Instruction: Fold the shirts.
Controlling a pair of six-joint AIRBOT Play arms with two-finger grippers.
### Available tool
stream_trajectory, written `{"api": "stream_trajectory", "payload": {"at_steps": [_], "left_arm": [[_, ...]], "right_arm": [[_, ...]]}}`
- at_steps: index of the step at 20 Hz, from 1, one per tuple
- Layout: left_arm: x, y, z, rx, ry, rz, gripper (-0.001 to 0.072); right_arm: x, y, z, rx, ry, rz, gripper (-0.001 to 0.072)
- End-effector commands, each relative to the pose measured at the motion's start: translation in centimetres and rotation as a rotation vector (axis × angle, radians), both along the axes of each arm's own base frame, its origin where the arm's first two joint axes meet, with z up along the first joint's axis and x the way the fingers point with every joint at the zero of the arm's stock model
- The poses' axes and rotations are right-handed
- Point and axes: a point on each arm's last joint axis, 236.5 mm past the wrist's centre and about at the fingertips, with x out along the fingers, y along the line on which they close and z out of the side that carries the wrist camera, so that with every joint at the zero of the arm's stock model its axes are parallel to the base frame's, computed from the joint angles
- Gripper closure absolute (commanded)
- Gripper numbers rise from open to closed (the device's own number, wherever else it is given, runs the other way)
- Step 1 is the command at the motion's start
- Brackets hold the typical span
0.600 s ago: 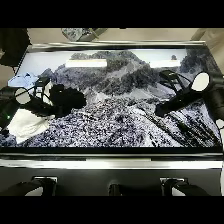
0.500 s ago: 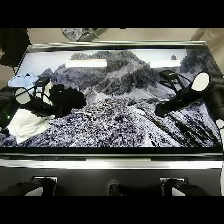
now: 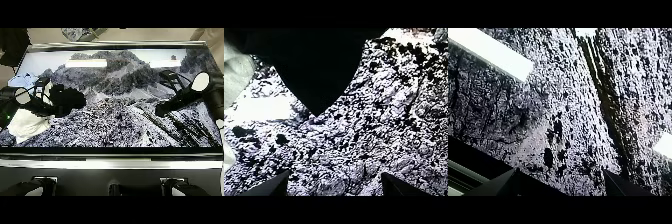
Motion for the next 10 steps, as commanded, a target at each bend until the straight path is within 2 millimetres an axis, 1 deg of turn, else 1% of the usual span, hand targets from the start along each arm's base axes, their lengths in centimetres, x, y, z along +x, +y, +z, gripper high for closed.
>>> {"api": "stream_trajectory", "payload": {"at_steps": [1, 3, 5, 6, 8, 10], "left_arm": [[0.0, 0.0, 0.0, 0.000, 0.000, 0.000, 0.0032], [0.1, 0.0, 0.0, -0.002, -0.005, 0.001, 0.0032], [0.6, -0.1, 0.2, -0.004, -0.027, 0.002, 0.0032], [0.7, -0.1, 0.2, -0.005, -0.029, 0.002, 0.0031], [1.3, -0.2, 0.2, -0.007, -0.052, 0.004, 0.0031], [1.9, -0.2, 0.0, -0.010, -0.069, 0.006, 0.0031]], "right_arm": [[0.4, 0.1, 0.1, 0.002, -0.017, -0.003, 0.0089], [1.9, -0.1, 0.4, -0.004, -0.081, -0.015, 0.0089], [3.6, -0.3, 1.0, -0.005, -0.157, -0.029, 0.0083], [4.3, -0.2, 1.2, -0.002, -0.185, -0.034, 0.0011], [5.4, -0.3, 1.7, 0.000, -0.234, -0.043, 0.0011], [6.9, -0.3, 2.4, 0.006, -0.304, -0.056, 0.0012]]}}
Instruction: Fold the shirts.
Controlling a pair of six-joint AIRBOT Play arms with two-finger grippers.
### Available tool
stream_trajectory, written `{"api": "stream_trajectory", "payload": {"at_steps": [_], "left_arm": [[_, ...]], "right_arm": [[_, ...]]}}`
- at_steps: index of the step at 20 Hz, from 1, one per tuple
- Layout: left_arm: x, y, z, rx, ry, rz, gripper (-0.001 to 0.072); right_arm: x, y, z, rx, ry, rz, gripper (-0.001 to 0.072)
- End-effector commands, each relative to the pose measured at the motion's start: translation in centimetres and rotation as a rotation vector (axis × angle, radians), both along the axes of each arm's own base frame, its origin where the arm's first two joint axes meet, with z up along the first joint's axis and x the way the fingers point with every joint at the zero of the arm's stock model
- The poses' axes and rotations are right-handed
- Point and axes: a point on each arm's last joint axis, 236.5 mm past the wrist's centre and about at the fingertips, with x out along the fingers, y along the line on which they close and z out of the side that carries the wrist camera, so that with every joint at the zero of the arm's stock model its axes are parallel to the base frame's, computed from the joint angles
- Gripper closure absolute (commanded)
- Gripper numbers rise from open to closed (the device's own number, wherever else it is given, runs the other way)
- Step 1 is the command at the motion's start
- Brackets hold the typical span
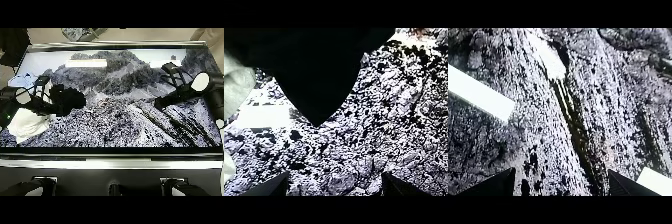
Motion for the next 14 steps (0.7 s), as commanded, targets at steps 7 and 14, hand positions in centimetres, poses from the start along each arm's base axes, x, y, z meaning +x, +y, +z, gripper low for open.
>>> {"api": "stream_trajectory", "payload": {"at_steps": [7, 14], "left_arm": [[6.5, -2.2, -2.0, -0.350, -0.063, 0.424, -0.0013], [12.2, 0.7, -6.1, -0.593, -0.074, 0.778, -0.0013]], "right_arm": [[2.5, 0.0, 0.4, -0.004, -0.097, -0.002, 0.0012], [0.5, 0.0, -2.8, -0.024, 0.058, 0.050, 0.0026]]}}
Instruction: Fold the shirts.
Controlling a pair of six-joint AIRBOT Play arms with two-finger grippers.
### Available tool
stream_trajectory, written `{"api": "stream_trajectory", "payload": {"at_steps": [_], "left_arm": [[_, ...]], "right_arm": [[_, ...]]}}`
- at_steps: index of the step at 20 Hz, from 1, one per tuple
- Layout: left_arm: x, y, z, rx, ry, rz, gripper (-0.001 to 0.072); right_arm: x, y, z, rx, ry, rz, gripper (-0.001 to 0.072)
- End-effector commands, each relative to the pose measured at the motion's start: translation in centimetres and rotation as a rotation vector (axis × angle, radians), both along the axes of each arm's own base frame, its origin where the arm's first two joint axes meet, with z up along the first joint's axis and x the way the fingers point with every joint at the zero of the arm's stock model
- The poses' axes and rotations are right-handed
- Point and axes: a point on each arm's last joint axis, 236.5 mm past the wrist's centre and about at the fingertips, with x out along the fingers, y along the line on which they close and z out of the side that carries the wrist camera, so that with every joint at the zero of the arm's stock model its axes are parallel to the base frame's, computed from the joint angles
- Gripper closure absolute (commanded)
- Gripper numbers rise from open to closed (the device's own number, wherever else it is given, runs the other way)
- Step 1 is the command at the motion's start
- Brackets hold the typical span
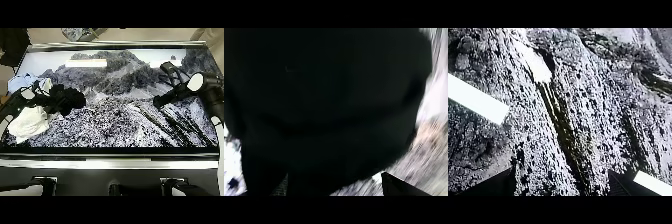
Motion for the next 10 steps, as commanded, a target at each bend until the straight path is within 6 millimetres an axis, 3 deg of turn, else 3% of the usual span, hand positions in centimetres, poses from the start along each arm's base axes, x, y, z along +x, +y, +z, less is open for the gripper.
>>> {"api": "stream_trajectory", "payload": {"at_steps": [1, 3, 4, 5, 6, 8, 10], "left_arm": [[3.2, 1.0, -1.4, -0.073, -0.050, 0.147, -0.0013], [2.7, -0.3, -3.9, -0.121, 0.022, 0.152, -0.0013], [2.3, -1.1, -5.0, -0.152, 0.062, 0.150, 0.0064], [2.2, -1.7, -5.5, -0.174, 0.071, 0.134, 0.0435], [2.7, -2.3, -5.1, -0.194, 0.043, 0.111, 0.0653], [4.8, -3.6, -1.0, -0.232, -0.102, 0.018, 0.0671], [6.2, -6.1, 8.0, -0.214, -0.365, -0.206, 0.0671]], "right_arm": [[-0.3, 0.1, -0.8, -0.007, 0.029, 0.020, 0.0030], [0.3, 0.2, -0.5, -0.001, 0.004, 0.015, 0.0031], [0.4, 0.3, -0.5, 0.006, -0.001, 0.014, 0.0030], [0.4, 0.4, -0.4, 0.012, -0.002, 0.015, 0.0030], [0.3, 0.6, -0.4, 0.017, 0.000, 0.015, 0.0030], [0.7, 0.5, -0.2, 0.016, -0.018, 0.015, 0.0031], [0.8, 0.4, 0.7, -0.012, -0.051, 0.067, 0.0033]]}}
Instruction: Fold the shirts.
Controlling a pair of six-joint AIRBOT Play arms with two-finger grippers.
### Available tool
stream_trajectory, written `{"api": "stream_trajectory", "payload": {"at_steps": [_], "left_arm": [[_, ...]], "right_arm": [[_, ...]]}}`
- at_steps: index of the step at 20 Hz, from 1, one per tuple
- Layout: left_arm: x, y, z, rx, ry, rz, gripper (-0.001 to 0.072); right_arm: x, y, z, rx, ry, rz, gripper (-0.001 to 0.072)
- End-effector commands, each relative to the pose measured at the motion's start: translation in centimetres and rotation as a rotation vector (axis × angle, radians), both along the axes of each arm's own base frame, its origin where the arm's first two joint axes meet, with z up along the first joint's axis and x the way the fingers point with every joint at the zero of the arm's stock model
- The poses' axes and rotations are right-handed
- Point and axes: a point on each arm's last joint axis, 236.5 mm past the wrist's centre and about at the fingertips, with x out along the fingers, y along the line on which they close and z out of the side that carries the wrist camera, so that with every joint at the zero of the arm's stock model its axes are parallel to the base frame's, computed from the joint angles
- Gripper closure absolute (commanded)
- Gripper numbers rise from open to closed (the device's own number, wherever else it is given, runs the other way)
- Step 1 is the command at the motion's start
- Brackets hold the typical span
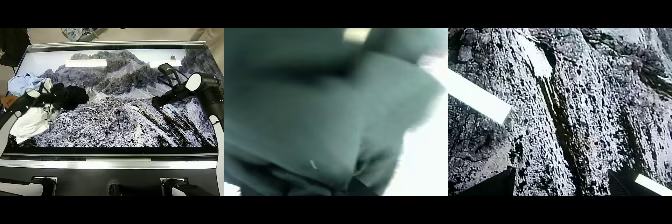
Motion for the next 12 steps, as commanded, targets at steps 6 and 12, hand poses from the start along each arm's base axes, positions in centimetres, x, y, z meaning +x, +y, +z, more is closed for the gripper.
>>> {"api": "stream_trajectory", "payload": {"at_steps": [6, 12], "left_arm": [[-11.4, -13.2, 32.6, 0.085, -0.866, -0.601, 0.0672], [-22.9, -20.8, 30.8, -0.036, -0.723, -0.789, 0.0673]], "right_arm": [[-2.6, -4.1, 12.9, -0.196, -0.291, 0.023, 0.0032], [-13.2, -5.4, 20.3, -0.201, -0.400, -0.039, 0.0037]]}}
